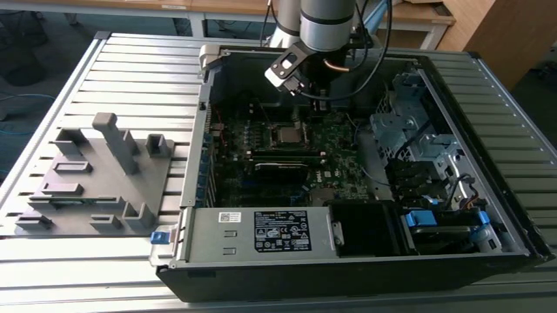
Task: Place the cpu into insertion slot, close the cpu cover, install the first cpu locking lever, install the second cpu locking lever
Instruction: 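Close the cpu cover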
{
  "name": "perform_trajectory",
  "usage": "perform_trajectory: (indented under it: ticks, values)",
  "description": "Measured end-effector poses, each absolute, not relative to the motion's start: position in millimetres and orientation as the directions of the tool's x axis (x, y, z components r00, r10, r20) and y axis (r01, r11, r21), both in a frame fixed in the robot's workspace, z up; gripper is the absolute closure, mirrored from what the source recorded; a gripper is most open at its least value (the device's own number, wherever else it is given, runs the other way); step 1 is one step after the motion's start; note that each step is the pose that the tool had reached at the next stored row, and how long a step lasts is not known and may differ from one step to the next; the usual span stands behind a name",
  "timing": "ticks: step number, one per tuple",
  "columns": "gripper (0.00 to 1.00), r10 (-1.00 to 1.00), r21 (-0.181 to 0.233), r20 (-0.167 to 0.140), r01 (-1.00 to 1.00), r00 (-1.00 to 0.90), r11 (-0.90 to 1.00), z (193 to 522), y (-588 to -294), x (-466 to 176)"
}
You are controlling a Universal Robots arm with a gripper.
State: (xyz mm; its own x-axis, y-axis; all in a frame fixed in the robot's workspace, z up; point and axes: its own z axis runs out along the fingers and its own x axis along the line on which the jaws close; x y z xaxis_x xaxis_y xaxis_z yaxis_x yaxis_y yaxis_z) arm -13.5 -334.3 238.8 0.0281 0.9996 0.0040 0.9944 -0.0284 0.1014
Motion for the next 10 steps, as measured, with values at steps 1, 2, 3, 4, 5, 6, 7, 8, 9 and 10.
perform_trajectory:
  ticks: [1,2,3,4,5,6,7,8,9,10]
  values:
    - [0.90,1.000,0.101,0.004,0.994,0.028,-0.028,238.8,-334.3,-13.6]
    - [0.90,1.000,0.101,0.004,0.994,0.028,-0.028,238.8,-334.3,-13.6]
    - [0.90,1.000,0.101,0.004,0.994,0.028,-0.028,238.8,-334.3,-13.7]
    - [0.90,1.000,0.101,0.004,0.994,0.028,-0.028,238.8,-334.3,-13.7]
    - [0.90,1.000,0.101,0.004,0.994,0.028,-0.029,238.8,-334.3,-13.7]
    - [0.90,1.000,0.101,0.004,0.994,0.028,-0.029,238.8,-334.3,-13.8]
    - [0.90,1.000,0.099,0.004,0.995,0.028,-0.029,238.7,-334.3,-13.8]
    - [0.90,1.000,0.090,0.004,0.996,0.028,-0.029,238.5,-334.3,-13.8]
    - [0.90,1.000,0.079,0.003,0.996,0.028,-0.029,238.3,-334.3,-13.8]
    - [0.90,1.000,0.068,0.003,0.997,0.028,-0.029,238.2,-334.3,-13.7]
